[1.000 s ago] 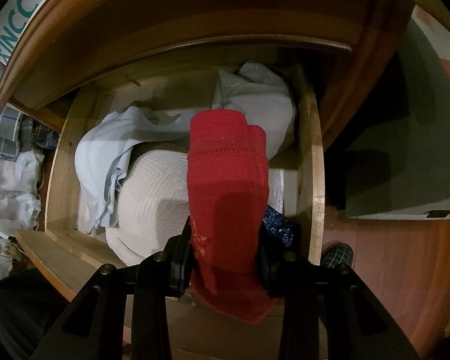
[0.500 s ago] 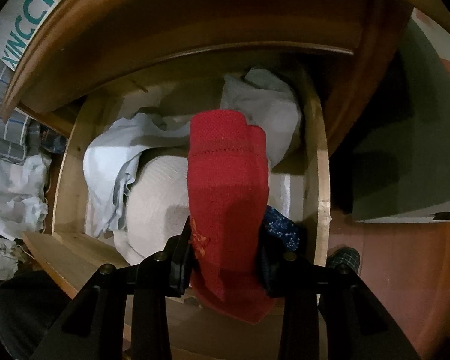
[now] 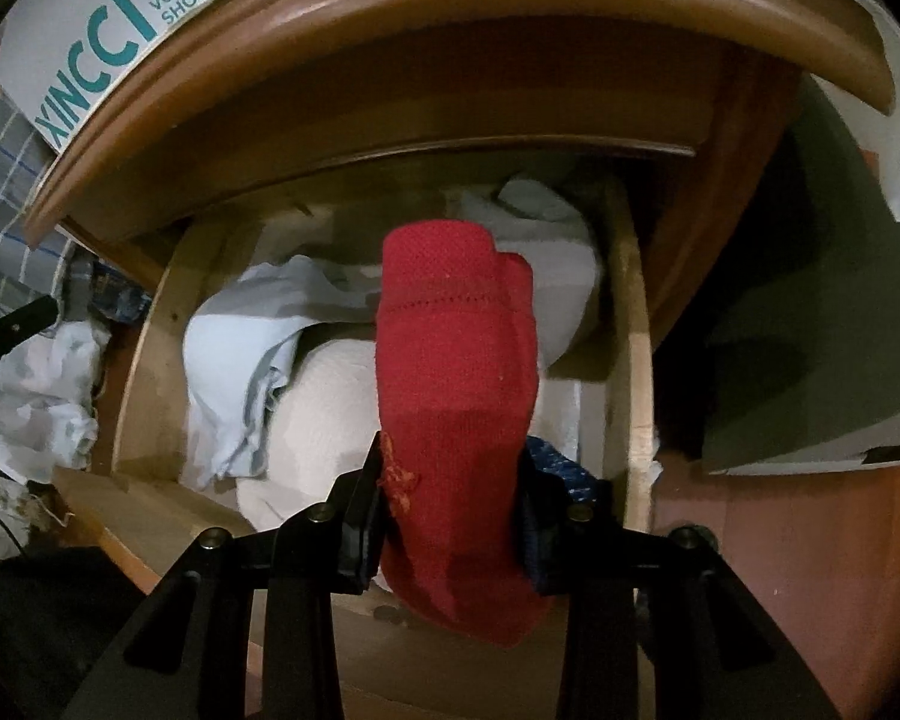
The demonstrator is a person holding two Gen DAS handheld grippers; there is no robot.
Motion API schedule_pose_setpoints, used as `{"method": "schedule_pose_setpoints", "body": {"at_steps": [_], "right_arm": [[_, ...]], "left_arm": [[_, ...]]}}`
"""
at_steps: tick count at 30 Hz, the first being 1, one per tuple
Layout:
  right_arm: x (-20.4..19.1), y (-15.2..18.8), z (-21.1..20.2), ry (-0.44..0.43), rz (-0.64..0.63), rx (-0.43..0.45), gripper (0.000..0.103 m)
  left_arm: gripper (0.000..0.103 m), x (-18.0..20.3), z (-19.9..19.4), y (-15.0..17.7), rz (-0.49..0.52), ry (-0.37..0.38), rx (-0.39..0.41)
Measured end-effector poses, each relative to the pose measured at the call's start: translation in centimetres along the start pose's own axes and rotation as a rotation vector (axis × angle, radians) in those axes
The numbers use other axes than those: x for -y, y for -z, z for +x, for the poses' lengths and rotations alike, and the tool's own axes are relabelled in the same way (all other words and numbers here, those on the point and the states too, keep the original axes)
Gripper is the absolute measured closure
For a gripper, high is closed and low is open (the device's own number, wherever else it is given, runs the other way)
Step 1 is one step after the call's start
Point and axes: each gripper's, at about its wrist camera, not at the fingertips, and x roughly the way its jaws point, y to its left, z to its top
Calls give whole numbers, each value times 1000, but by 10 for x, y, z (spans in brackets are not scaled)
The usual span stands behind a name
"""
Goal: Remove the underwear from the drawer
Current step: 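Withdraw the left gripper from the box back to the drawer, then carry the red sock with the right gripper into the shoe box and release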
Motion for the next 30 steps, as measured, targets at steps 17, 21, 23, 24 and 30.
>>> {"method": "schedule_pose_setpoints", "body": {"at_steps": [17,21,23,24,30], "right_arm": [[-18,-7,-43,-56,-30,56,69],[-33,-13,-67,-44,-68,85,69],[-40,-15,-82,-31,-102,124,69],[-45,-17,-92,-21,-122,148,69],[-63,-35,-147,-3,-190,228,69]], "left_arm": [[48,-5,5,-3,-2,-15,36],[48,-10,0,-4,0,-37,59],[48,-13,-3,-5,-14,-27,65],[48,-15,-4,-5,-19,-26,65],[48,-27,-5,-6,-67,-4,50]]}}
